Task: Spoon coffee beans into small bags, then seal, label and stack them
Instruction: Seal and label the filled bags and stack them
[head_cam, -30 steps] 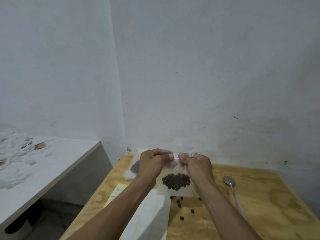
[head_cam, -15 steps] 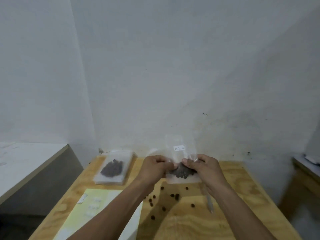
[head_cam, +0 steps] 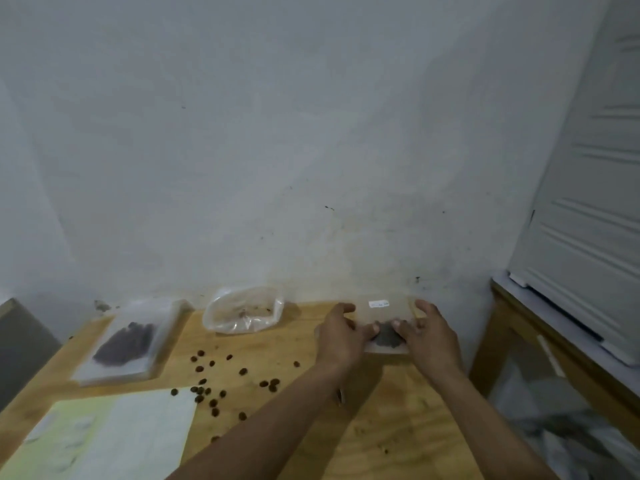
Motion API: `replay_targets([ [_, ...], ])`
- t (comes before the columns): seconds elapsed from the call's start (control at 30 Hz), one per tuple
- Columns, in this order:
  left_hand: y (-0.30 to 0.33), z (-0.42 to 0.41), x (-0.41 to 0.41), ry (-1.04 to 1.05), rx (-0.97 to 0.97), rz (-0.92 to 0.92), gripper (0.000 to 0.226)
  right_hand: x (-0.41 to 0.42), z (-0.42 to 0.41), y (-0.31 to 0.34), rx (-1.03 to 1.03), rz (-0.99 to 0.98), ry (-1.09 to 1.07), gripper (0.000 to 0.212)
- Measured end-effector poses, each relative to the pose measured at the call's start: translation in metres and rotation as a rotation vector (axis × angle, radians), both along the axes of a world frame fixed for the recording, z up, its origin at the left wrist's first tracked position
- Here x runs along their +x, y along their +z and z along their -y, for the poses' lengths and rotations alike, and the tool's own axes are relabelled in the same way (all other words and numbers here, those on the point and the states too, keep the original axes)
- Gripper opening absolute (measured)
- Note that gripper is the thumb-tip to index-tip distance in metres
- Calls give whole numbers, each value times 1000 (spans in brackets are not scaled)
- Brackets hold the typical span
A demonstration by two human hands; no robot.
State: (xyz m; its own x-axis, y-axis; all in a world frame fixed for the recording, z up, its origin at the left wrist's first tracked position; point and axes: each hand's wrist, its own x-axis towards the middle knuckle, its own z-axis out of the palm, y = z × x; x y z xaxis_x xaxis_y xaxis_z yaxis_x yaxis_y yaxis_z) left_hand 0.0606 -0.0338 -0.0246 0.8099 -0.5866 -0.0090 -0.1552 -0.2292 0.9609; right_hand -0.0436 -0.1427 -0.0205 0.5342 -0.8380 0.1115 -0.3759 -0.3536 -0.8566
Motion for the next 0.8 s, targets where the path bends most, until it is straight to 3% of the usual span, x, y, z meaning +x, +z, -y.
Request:
replay_targets([
  [0.1, -11, 16, -7, -153, 236, 202, 63, -5, 19, -19, -189, -167, 16, 46],
  [0.17, -15, 20, -15, -281, 403, 415, 40, -8, 26, -37, -273, -291, 89, 39],
  [0.3, -20, 24, -24, -464, 512, 597, 33, -11, 34, -58, -394, -335, 151, 40],
  [0.4, -24, 26, -24, -496, 575, 649, 44, -11, 34, -60, -444, -356, 148, 50],
  [0.5, -31, 27, -22, -546, 636, 695, 56, -10, 33, -58, -461, -382, 143, 46],
  [0.6, -33, 26, -22, -575, 645, 704, 59, -11, 31, -56, -454, -383, 165, 61],
  [0.8, -24, 10, -16, -461, 403, 608, 51, -17, 30, -55, -398, -295, 141, 46],
])
